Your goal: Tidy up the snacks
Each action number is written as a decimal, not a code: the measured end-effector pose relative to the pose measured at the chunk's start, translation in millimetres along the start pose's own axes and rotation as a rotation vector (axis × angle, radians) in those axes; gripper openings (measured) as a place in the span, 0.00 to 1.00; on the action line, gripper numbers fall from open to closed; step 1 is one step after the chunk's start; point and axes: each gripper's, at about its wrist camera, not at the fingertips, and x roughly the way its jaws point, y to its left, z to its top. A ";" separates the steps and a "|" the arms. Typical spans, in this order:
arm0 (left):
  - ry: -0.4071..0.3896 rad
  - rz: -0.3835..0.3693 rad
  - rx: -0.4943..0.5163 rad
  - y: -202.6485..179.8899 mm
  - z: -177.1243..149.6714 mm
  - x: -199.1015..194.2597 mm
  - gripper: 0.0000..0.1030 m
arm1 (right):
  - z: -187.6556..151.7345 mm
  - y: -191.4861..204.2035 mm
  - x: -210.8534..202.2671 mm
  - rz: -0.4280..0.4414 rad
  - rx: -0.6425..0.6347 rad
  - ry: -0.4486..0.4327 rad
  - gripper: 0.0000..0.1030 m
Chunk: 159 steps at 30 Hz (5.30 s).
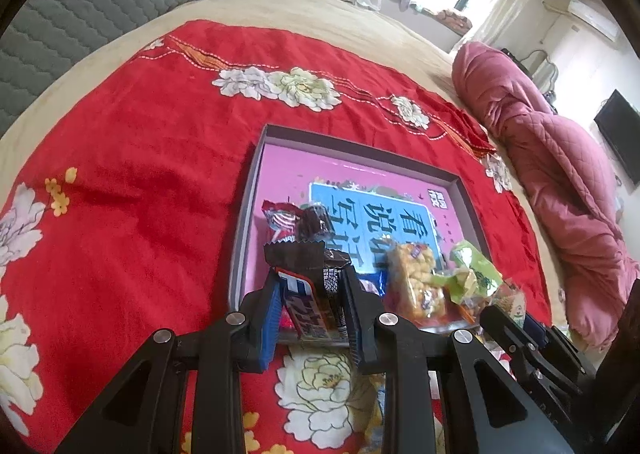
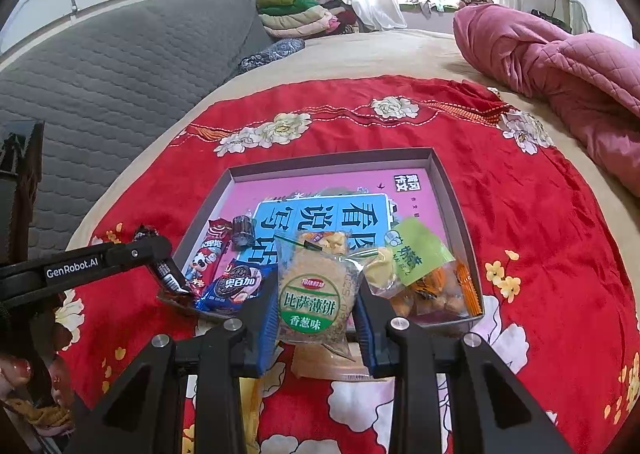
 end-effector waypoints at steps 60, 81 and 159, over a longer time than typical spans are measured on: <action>0.064 -0.032 0.019 -1.4 -3.2 4.9 0.63 | 4.7 -34.6 -4.5 -0.046 0.120 -0.017 0.59; 0.264 -0.083 0.092 -26.0 -67.0 17.7 0.63 | -48.2 -47.4 18.2 0.039 0.112 0.143 0.65; 0.110 -0.198 0.084 -38.1 -17.3 10.0 0.15 | 6.2 -40.4 -14.0 0.166 0.052 -0.103 0.11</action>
